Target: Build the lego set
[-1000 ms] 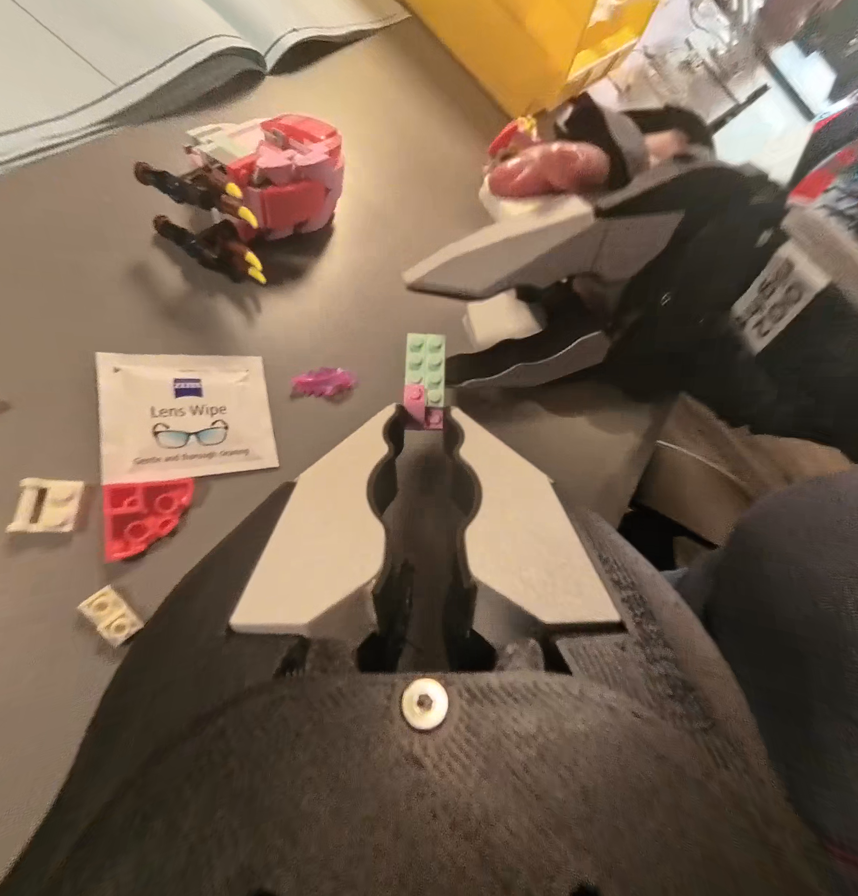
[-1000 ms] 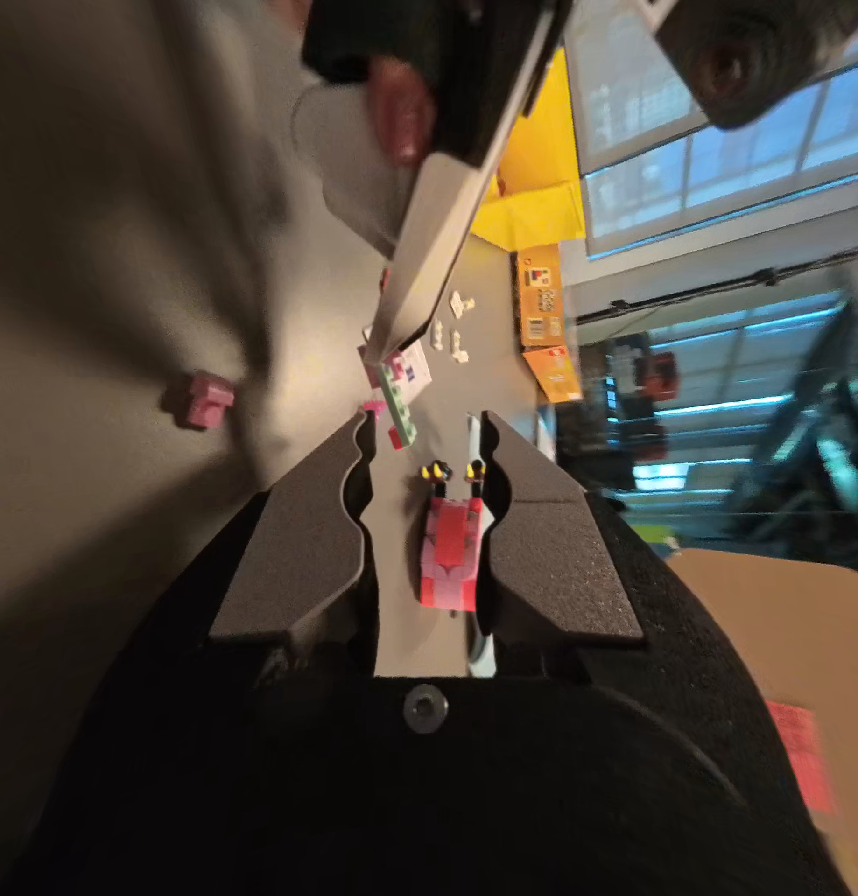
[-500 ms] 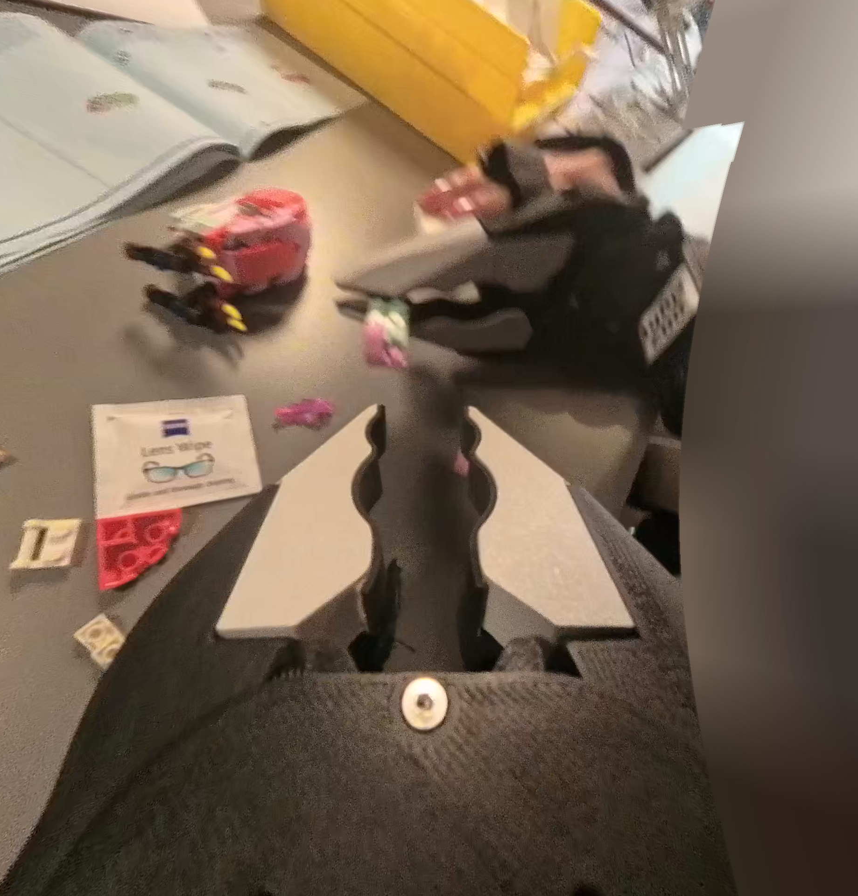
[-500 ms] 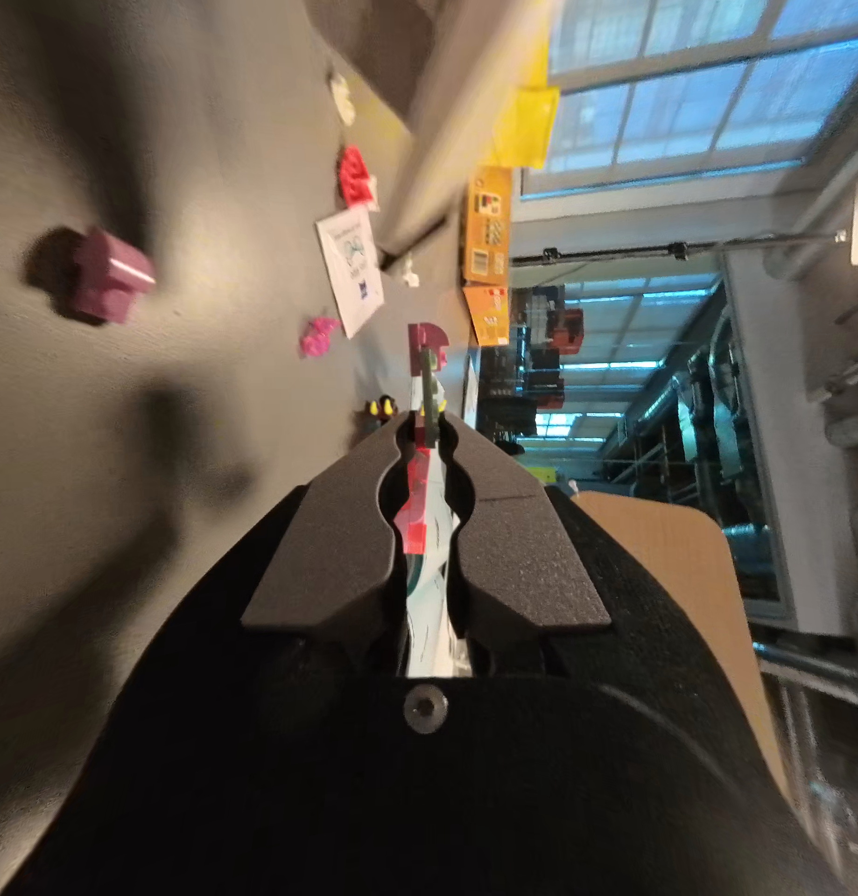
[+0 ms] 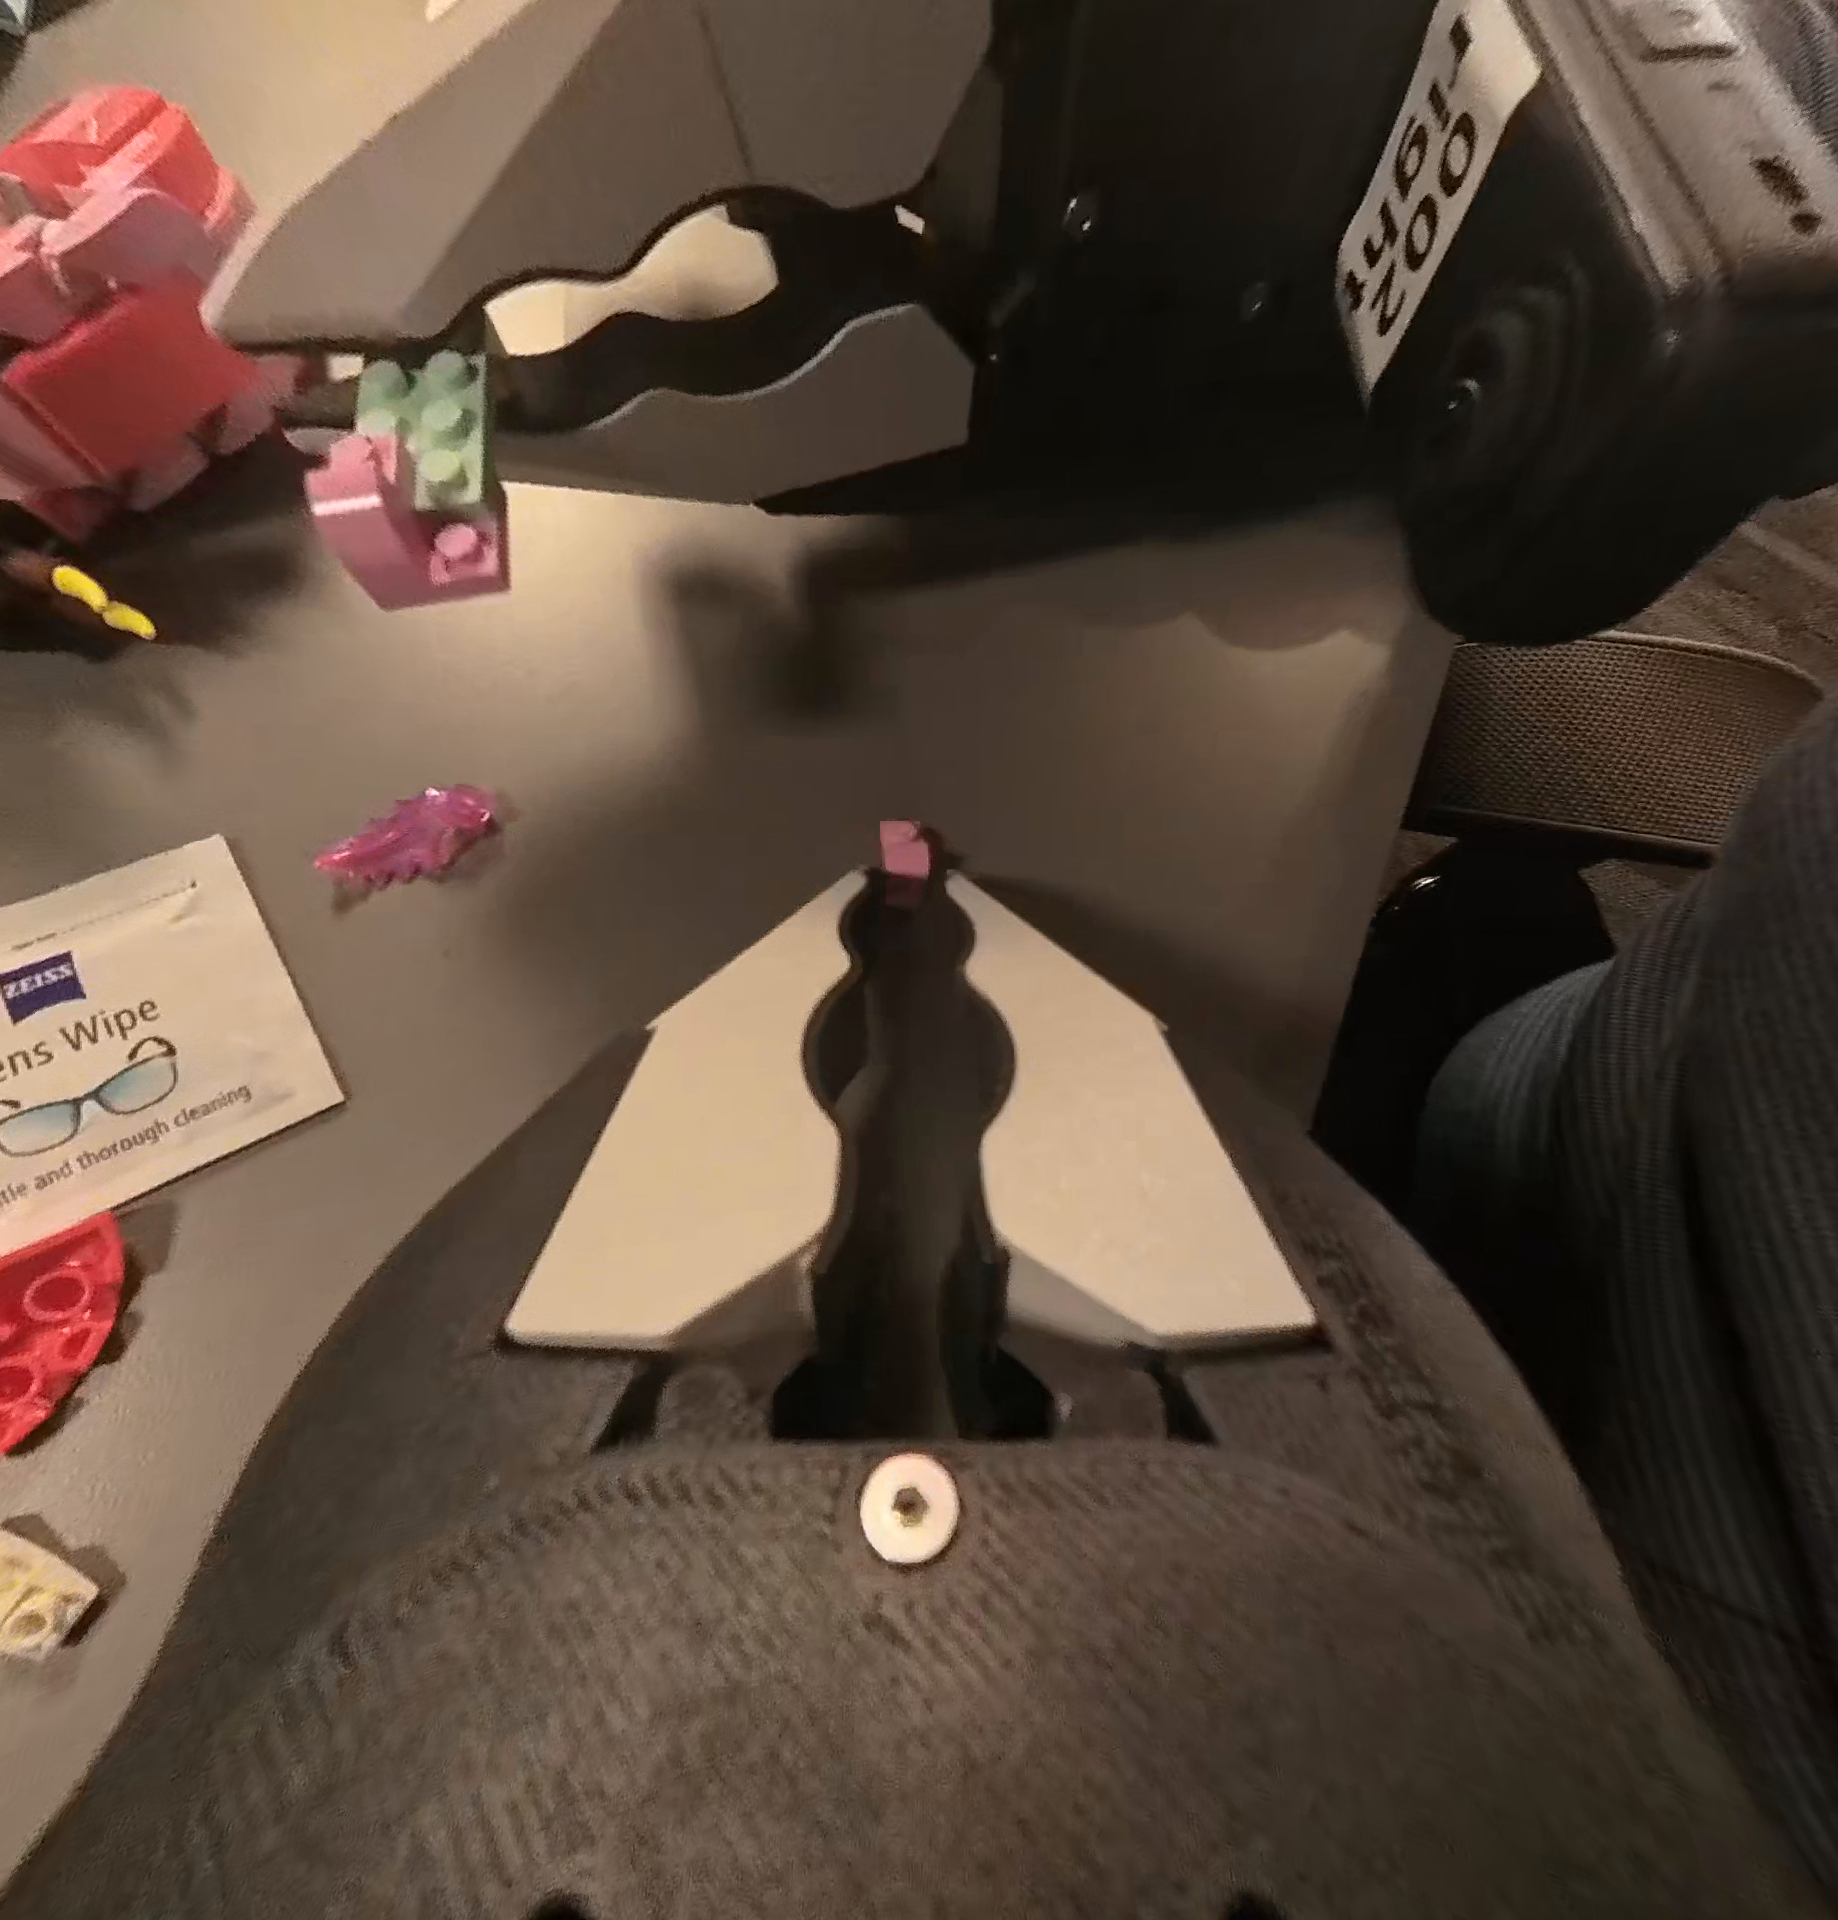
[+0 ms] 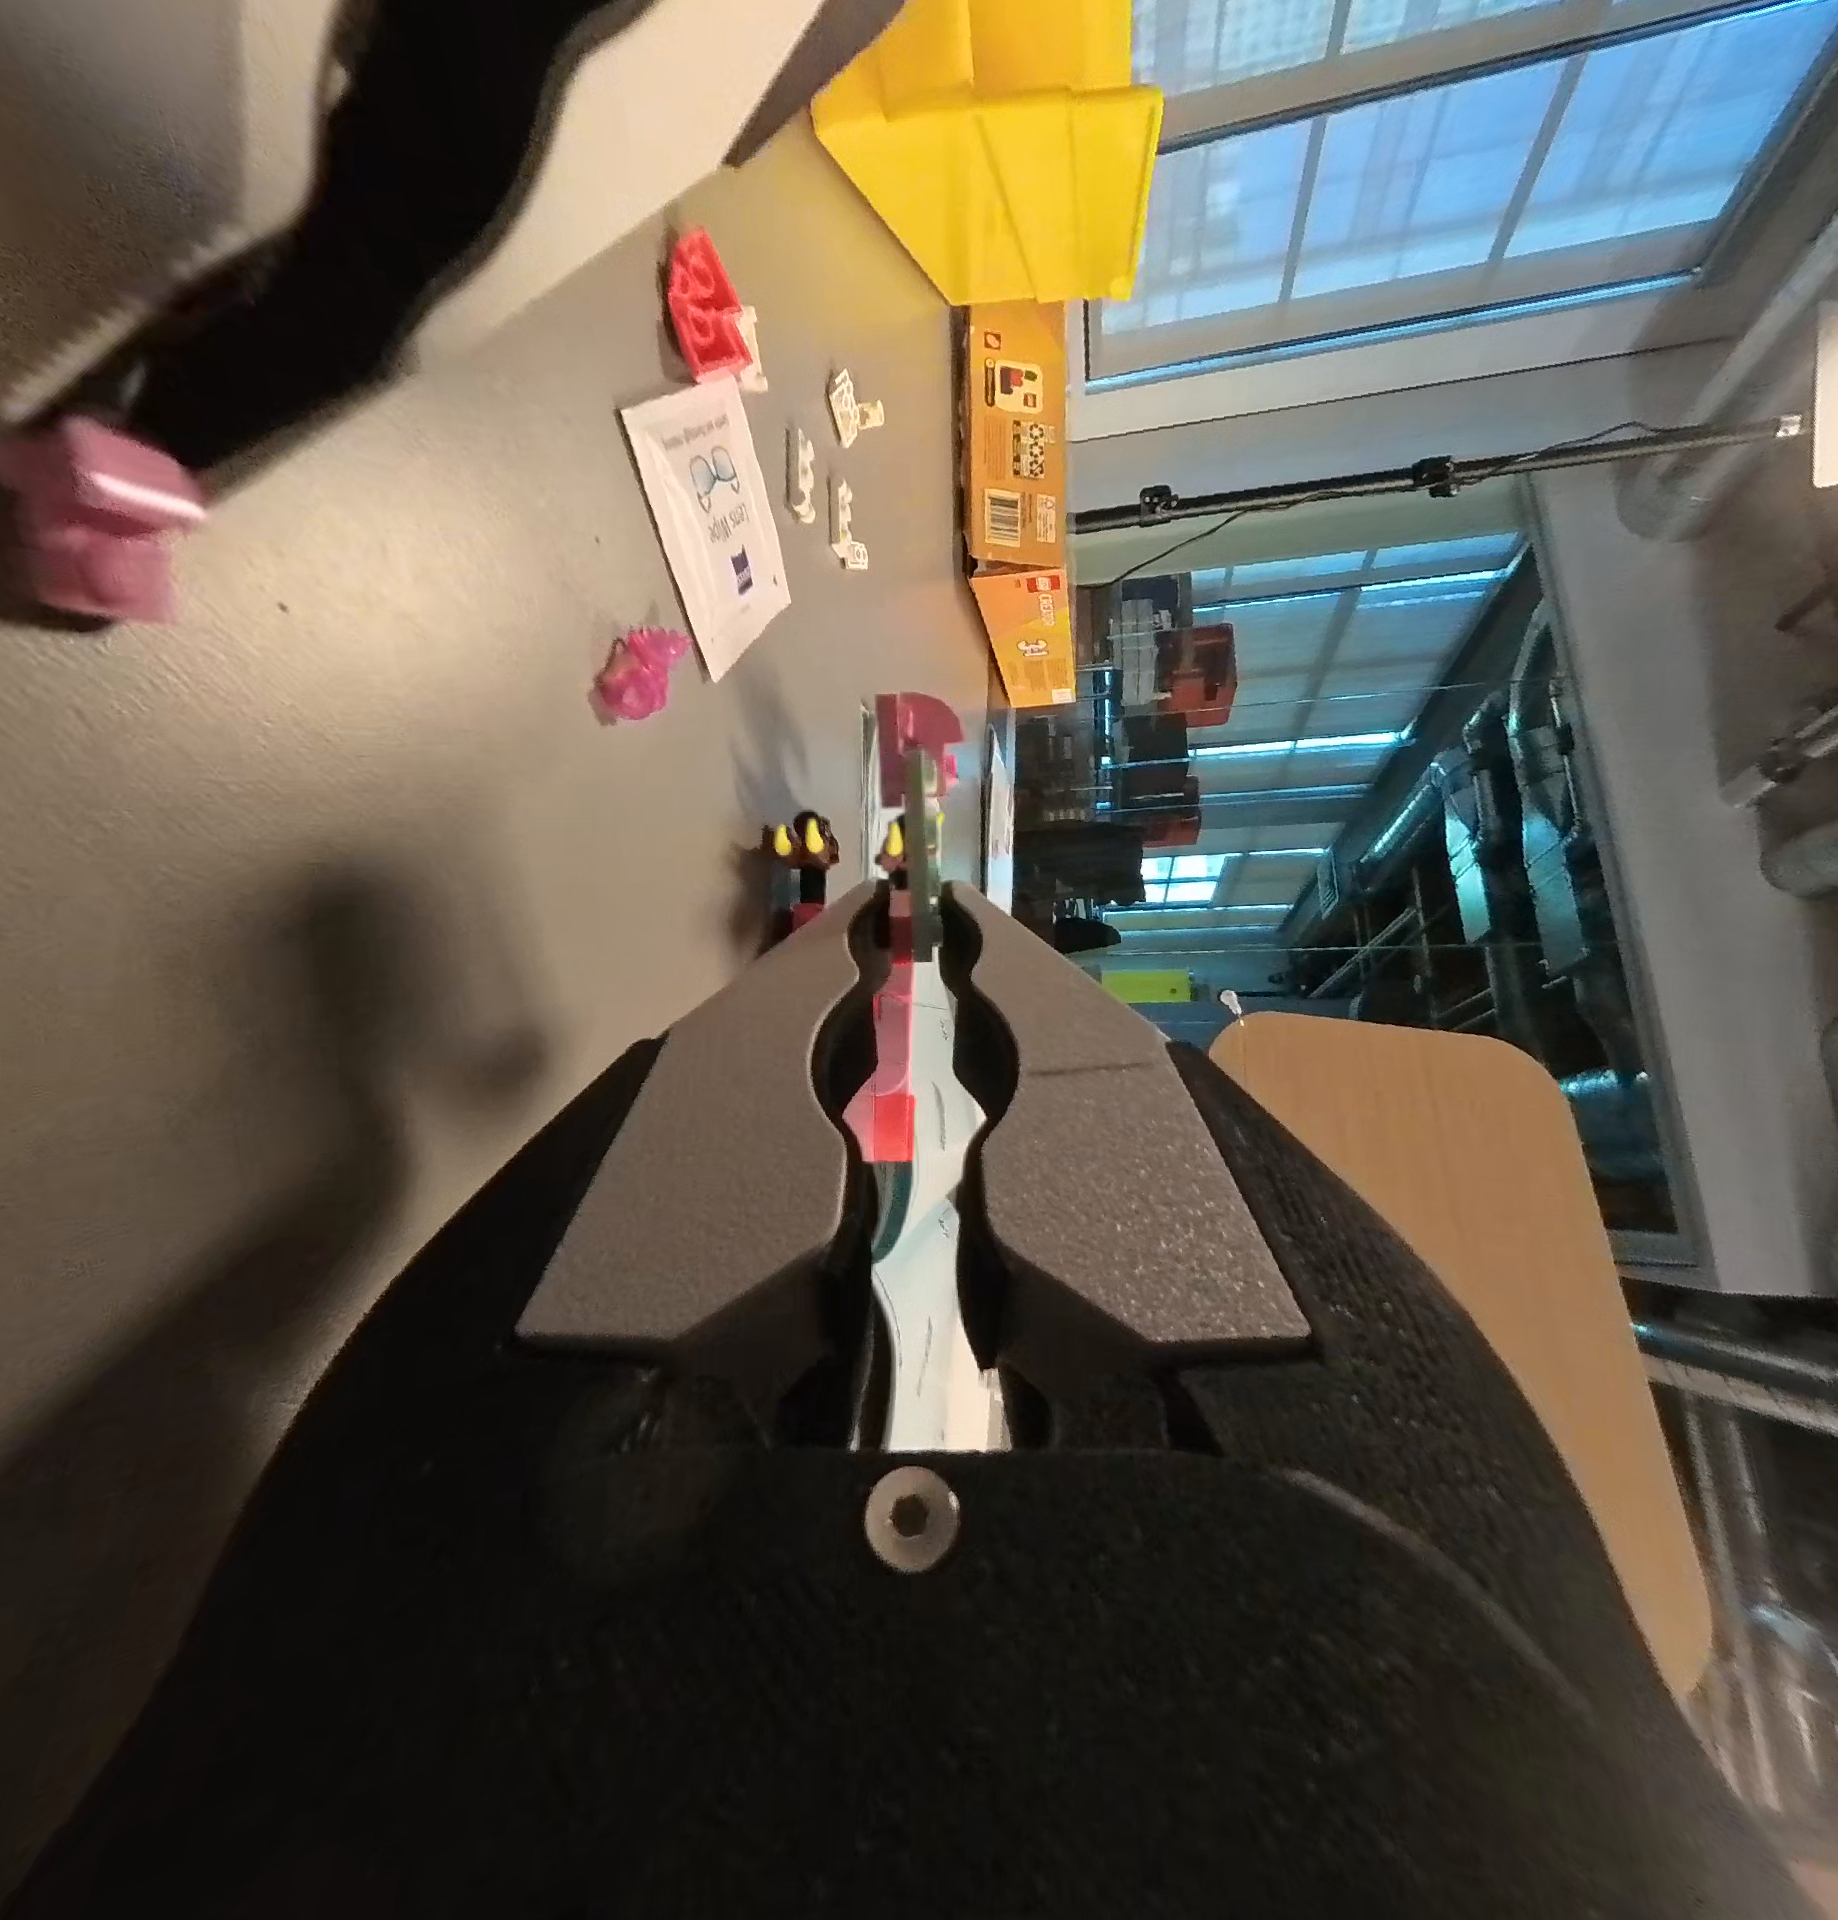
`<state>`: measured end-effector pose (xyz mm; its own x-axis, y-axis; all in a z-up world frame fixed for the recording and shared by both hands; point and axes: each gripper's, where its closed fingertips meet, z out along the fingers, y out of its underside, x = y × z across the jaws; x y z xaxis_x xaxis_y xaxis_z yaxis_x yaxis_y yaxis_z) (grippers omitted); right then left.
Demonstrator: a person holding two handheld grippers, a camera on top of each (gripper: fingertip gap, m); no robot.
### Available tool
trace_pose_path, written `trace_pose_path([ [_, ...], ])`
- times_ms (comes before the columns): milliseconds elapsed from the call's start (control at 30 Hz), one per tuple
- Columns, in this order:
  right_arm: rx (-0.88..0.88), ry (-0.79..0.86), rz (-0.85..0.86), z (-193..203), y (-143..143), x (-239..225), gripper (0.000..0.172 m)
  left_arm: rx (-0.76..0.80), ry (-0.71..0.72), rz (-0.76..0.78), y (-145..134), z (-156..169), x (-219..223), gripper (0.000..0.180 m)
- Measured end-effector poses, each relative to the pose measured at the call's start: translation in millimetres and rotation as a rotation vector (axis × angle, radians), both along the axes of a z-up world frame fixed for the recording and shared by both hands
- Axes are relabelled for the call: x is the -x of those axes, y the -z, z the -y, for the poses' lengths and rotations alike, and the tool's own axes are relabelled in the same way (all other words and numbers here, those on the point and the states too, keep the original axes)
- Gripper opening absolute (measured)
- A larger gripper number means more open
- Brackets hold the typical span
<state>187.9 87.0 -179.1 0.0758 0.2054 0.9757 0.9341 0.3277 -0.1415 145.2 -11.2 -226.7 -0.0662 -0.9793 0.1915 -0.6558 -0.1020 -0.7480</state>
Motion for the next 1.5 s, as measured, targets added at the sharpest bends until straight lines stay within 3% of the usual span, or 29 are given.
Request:
trace_pose_path([
  [100,0.015,-0.006,0.007,1.2,2.8,2.8,0.005,-0.044,-0.037,0.049,-9.6,-7.8,0.7,0.007],
  [233,0.006,-0.012,0.049,3.7,4.9,10.0,0.005,-0.074,-0.173,0.250,-55.9,-33.9,5.6,0.006],
  [300,-0.015,-0.018,0.069,5.5,4.3,15.8,0.005,-0.099,-0.220,0.275,-68.1,-45.5,9.6,0.006],
  [867,-0.027,-0.012,0.063,7.5,6.3,29.9,0.005,-0.138,-0.257,0.036,-50.3,-57.5,7.3,0.007],
  [1133,0.000,-0.014,0.048,7.8,8.8,30.5,0.005,-0.138,-0.272,0.006,-46.7,-59.9,8.7,0.016],
  [1267,0.025,-0.010,0.034,7.4,10.7,29.9,0.005,-0.158,-0.282,0.035,-49.4,-60.9,9.9,0.029],
  [1367,0.045,0.000,0.031,6.2,12.5,28.2,0.005,-0.258,-0.231,0.098,-53.6,-57.6,8.8,0.051],
  [1500,0.079,-0.001,0.006,7.1,13.5,28.8,0.005,-0.650,-0.095,0.126,-43.3,-55.6,5.3,0.057],
])
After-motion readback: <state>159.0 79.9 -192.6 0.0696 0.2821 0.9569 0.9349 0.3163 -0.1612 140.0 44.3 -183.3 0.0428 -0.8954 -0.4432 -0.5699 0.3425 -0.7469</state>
